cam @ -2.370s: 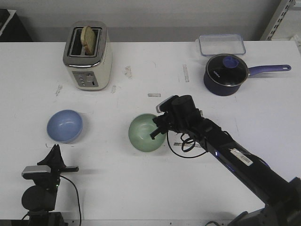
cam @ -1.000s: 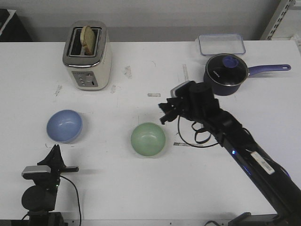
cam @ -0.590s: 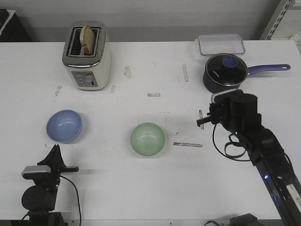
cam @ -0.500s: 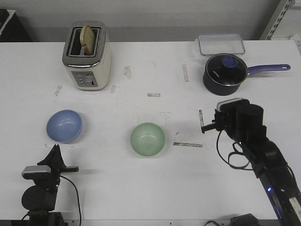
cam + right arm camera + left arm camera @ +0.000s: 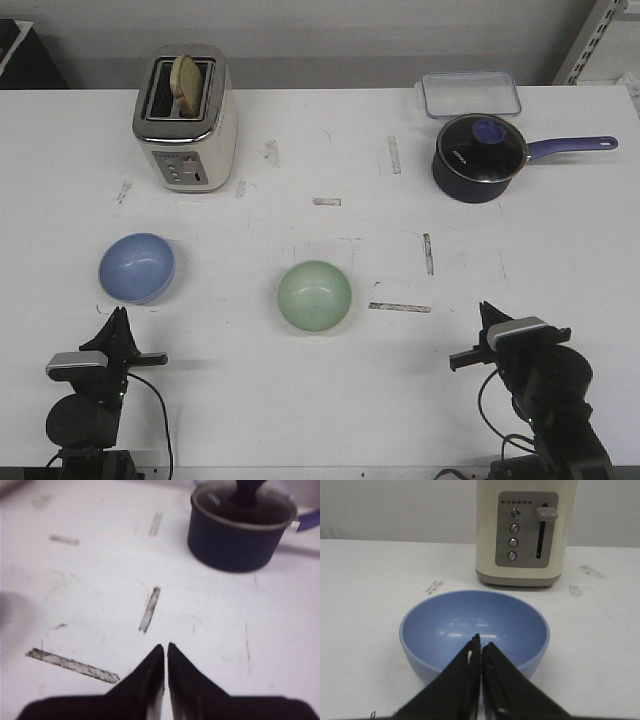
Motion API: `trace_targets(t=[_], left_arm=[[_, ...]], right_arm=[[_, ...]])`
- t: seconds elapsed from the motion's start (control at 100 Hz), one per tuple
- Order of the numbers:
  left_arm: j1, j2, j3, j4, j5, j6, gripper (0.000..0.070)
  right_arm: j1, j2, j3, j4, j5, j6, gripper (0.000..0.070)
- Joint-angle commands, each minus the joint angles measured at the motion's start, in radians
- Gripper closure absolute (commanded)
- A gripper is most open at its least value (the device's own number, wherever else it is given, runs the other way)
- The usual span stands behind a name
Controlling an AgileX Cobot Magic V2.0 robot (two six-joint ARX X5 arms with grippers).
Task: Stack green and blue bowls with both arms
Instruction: 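Open the right gripper and withdraw it back to rest, then reach the left gripper to the light blue bowl and grasp its rim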
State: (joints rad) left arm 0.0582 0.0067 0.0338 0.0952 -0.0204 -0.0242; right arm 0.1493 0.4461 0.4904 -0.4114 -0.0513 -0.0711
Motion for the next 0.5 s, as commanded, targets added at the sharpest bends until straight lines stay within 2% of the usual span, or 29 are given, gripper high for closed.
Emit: trace_targets(t=[0.0,0.13,0.32,0.49], left_arm=[[0.000,0.000,-0.005,0.048,0.002,-0.068,0.0699],[0.001,0.002,0.093,0.055,0.001,-0.078,0.0699],[0.001,0.127,0.391,-0.064,-0.024,0.041,0.0699],[0.005,0.378,0.691,-0.176,-0.074,0.087,0.0699]], right_arm=[[0.002,-0.046,-0.013,0.017,0.000,-0.005,0.0699],[0.002,-0.104,-0.027,0.019,0.000,-0.005,0.0699],[0.002,-0.103,-0.027,0.024,0.000,-0.005,0.0699],[0.002,-0.098,-0.027,0.030,0.000,-0.006,0.0699]])
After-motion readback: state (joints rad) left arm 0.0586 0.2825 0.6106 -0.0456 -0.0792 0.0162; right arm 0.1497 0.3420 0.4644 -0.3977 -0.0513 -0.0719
